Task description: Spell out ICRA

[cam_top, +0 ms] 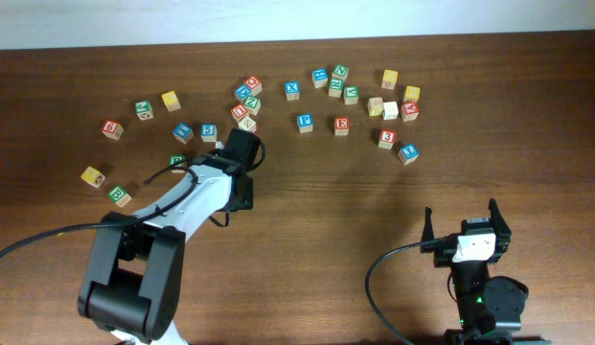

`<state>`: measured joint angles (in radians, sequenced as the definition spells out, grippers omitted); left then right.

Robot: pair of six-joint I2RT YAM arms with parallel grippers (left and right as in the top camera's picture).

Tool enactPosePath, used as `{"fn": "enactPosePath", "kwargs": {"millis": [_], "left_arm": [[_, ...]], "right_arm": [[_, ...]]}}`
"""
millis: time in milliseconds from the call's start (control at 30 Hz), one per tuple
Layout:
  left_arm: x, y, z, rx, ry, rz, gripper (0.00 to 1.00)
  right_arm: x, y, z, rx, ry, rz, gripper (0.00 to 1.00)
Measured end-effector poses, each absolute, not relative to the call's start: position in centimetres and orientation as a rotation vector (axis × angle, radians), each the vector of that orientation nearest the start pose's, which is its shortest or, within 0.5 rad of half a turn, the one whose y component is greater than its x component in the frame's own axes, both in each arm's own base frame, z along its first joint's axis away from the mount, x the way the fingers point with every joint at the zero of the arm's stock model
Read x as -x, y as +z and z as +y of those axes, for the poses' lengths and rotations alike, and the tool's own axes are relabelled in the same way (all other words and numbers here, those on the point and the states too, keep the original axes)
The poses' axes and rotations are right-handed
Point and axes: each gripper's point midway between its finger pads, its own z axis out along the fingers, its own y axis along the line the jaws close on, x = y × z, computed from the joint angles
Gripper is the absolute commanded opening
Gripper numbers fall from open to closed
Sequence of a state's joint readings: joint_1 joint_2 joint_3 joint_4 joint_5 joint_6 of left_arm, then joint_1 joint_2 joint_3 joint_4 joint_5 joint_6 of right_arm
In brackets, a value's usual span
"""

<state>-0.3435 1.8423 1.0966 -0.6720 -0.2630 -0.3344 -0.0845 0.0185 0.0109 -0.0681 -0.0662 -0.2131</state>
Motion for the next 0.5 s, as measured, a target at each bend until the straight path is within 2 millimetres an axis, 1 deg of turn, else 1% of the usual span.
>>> {"fn": "enactPosePath", "kwargs": {"millis": [233, 500], "left_arm": [[-34.36, 0.85, -7.62, 0.016, 0.279, 2.895, 0.00], [-34.31, 0.70, -8.36, 0.013, 0.218, 2.907, 0.00]], "right_arm": [[-24.64, 15.79, -0.95, 0.156, -0.173, 1.642, 0.98], [-24.64, 15.79, -0.95, 0.156, -0.173, 1.642, 0.98]]}}
